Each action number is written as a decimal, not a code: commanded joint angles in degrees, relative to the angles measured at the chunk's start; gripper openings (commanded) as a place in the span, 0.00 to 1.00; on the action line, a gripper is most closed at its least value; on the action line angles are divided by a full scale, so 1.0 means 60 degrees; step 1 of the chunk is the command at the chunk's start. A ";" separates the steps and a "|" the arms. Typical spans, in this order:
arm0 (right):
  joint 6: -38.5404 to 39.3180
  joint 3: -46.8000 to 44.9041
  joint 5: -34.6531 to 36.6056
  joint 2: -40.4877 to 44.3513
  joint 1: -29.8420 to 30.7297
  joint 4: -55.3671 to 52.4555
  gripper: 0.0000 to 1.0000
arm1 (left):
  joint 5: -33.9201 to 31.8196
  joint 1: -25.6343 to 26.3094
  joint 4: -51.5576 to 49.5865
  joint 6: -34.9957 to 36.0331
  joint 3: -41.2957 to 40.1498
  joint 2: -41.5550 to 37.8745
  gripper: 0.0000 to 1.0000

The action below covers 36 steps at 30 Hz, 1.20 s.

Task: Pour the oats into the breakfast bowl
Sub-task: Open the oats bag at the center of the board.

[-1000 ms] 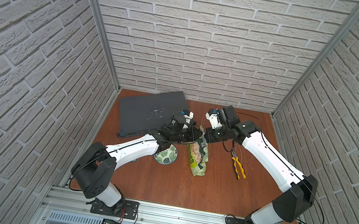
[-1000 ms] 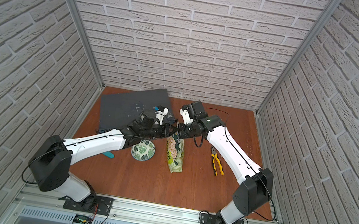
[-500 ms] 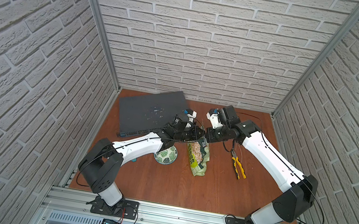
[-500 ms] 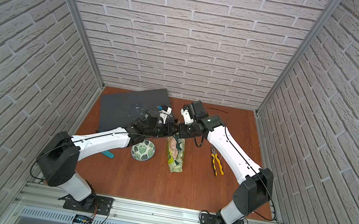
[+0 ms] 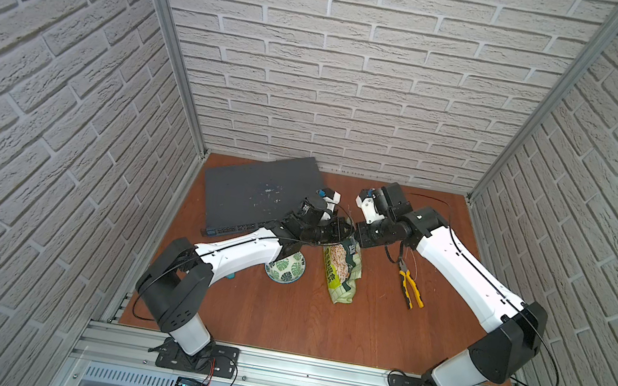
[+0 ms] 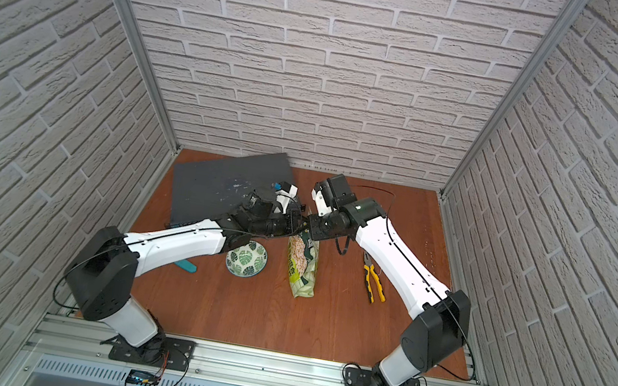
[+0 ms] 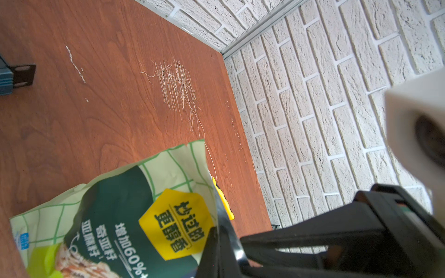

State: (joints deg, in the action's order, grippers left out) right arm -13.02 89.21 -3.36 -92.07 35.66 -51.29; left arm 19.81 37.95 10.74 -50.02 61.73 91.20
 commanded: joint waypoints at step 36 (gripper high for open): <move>-0.0055 0.0047 0.3364 0.0299 0.0282 0.0127 0.03 | -0.1191 0.0271 -0.1330 0.0993 0.0443 -0.0254 0.00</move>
State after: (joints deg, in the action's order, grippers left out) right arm -13.10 89.91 5.56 -93.34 38.79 -52.23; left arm 14.87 39.18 8.12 -47.13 62.89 91.35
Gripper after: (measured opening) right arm 0.048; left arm 0.045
